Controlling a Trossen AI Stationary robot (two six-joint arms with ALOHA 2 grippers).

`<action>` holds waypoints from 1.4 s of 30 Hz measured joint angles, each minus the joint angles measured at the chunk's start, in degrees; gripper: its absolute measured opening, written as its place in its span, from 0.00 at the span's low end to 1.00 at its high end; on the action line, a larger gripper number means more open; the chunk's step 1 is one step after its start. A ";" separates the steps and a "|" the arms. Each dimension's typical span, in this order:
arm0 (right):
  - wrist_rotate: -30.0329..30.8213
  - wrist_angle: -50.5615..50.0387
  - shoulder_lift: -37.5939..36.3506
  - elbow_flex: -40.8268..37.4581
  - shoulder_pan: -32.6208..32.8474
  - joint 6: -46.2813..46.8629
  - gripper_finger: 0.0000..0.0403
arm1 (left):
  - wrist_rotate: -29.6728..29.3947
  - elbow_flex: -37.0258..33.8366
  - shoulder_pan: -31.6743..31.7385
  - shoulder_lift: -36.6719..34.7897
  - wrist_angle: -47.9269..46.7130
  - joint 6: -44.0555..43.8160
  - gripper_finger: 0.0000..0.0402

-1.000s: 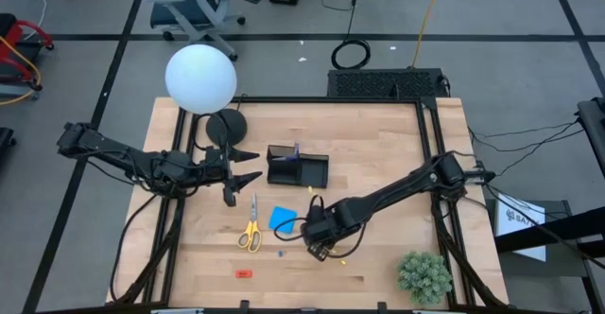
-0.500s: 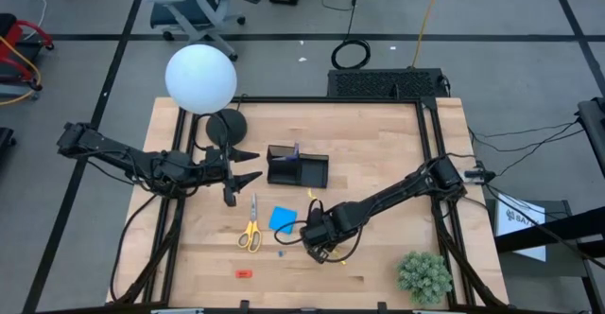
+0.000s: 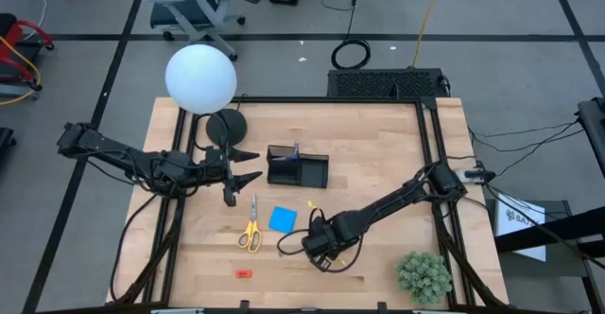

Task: Pick and place office supplies into organizer
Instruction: Put the yellow pen into the black mesh desk organizer

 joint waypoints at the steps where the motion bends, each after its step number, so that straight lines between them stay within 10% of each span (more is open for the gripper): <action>1: 0.00 0.11 0.00 -0.01 0.20 0.07 0.23 | 0.01 0.00 -0.01 0.00 0.00 0.00 0.61; 42: -1.14 2.15 3.37 0.03 0.82 -7.91 0.04 | -0.01 0.00 -0.01 0.00 0.00 0.00 0.61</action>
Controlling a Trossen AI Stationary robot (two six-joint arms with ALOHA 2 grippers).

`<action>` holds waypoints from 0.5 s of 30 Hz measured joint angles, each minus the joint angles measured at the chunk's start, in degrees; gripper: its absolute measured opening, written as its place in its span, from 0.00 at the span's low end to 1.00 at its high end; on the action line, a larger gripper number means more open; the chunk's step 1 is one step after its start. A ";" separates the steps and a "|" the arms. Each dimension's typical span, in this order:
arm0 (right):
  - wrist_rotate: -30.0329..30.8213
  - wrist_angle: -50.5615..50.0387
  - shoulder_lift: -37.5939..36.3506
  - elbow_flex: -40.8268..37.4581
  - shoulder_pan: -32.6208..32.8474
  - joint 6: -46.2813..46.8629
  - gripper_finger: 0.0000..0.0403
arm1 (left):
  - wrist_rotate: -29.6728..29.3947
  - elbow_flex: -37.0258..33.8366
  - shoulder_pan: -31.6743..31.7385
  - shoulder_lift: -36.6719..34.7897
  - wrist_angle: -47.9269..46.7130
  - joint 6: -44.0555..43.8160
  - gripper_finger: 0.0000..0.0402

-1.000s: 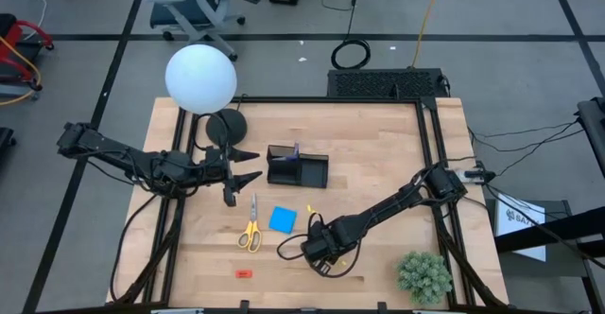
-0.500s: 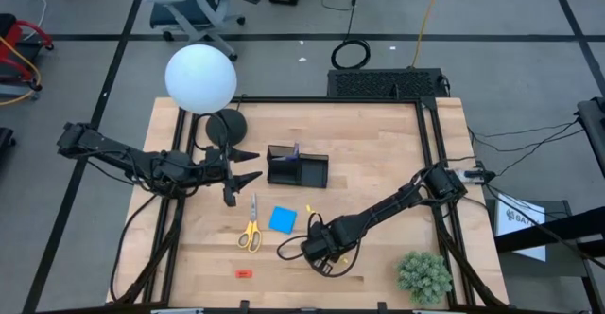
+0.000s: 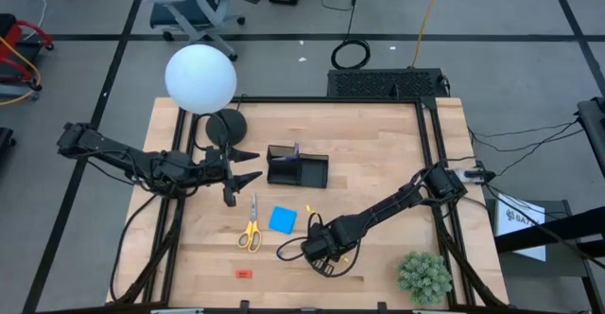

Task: Pick and place office supplies into organizer
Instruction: Put the yellow pen into the black mesh desk organizer

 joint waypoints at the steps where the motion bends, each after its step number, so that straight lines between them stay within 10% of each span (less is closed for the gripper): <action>1: 0.00 0.00 0.00 0.00 0.00 -0.02 0.04 | 0.00 0.01 0.00 0.00 0.00 -0.01 0.61; 15: 0.17 0.33 -2.31 -0.33 -0.42 -1.97 0.04 | 0.00 0.01 0.01 0.00 -0.02 -0.02 0.61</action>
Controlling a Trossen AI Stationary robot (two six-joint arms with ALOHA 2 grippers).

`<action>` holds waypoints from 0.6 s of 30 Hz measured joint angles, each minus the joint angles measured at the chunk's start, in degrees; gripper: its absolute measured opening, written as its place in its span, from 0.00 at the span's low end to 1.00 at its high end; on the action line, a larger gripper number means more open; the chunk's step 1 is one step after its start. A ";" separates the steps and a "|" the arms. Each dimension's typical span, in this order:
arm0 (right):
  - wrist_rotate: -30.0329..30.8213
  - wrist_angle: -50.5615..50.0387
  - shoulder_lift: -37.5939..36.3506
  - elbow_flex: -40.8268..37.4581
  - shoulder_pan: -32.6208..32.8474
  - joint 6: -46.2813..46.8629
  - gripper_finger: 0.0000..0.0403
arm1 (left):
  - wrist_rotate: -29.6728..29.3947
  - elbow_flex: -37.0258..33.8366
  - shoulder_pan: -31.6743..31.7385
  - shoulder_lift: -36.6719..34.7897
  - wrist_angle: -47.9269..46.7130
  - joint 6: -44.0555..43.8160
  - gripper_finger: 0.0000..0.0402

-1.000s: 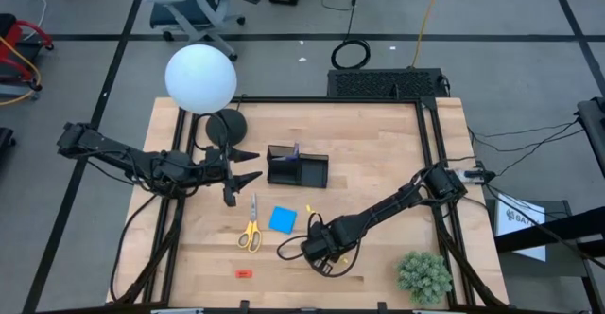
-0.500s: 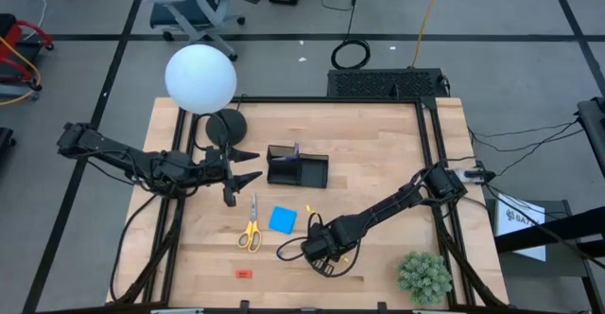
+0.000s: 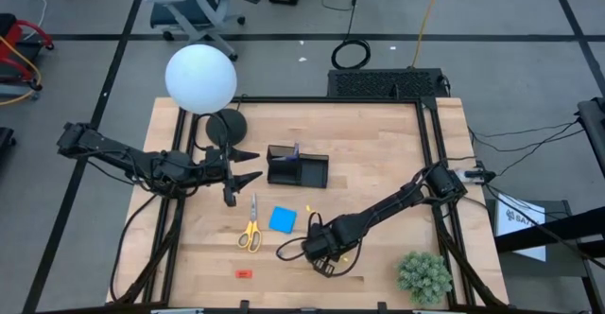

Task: Pick and place office supplies into organizer
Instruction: Put the yellow pen into the black mesh desk organizer

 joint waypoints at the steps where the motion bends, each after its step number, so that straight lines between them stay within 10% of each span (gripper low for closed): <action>1: 0.02 0.04 -0.32 0.02 -0.13 -0.46 0.04 | 0.00 0.00 0.00 0.00 0.00 0.02 0.61; 18: 9.61 2.02 -6.76 0.13 -3.16 -7.98 0.04 | 0.00 0.01 0.01 0.00 0.04 0.02 0.61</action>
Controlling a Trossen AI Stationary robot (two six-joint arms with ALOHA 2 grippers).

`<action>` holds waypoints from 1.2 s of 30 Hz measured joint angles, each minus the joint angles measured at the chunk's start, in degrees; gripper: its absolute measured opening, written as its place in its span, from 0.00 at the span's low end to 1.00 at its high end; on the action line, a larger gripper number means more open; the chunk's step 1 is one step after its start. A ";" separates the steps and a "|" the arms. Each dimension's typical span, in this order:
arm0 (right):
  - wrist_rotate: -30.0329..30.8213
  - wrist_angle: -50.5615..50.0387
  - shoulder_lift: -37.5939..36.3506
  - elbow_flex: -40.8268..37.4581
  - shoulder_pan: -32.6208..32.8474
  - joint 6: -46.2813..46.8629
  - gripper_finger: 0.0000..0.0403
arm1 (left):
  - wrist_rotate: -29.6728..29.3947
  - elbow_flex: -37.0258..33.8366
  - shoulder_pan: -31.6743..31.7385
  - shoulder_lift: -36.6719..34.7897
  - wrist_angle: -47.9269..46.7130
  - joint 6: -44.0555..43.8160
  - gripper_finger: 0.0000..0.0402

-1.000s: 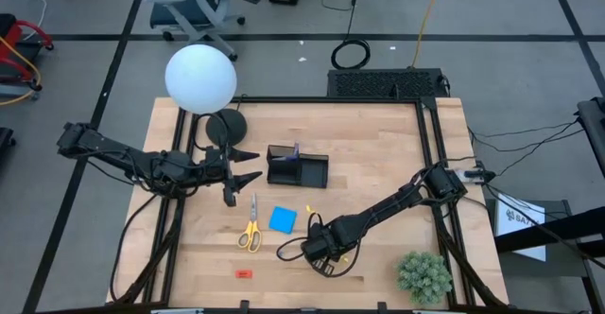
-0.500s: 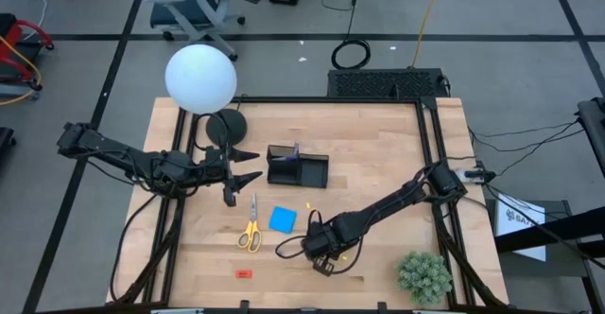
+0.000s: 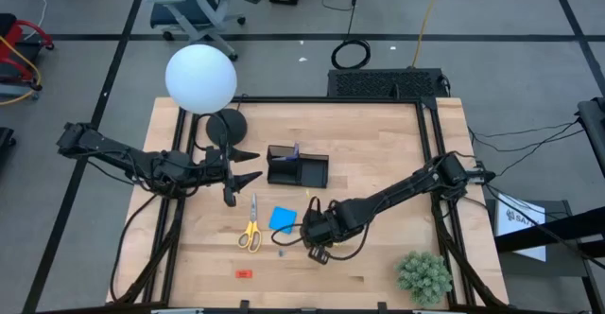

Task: Pick and place office supplies into organizer
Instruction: Put the yellow pen into the black mesh desk organizer

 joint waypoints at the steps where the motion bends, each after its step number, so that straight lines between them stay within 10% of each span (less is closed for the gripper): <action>1: 1.37 0.63 -0.54 0.00 -0.14 -0.78 0.04 | 0.00 -0.01 -0.02 0.00 -0.02 -0.01 0.61; 16: 24.86 14.13 -4.46 -0.53 -1.54 -14.67 0.04 | 0.00 0.00 -0.01 0.00 0.01 0.00 0.61; 36: 27.68 52.92 -7.01 -19.38 -13.33 -25.23 0.04 | 0.00 0.00 0.00 -0.04 0.03 0.00 0.61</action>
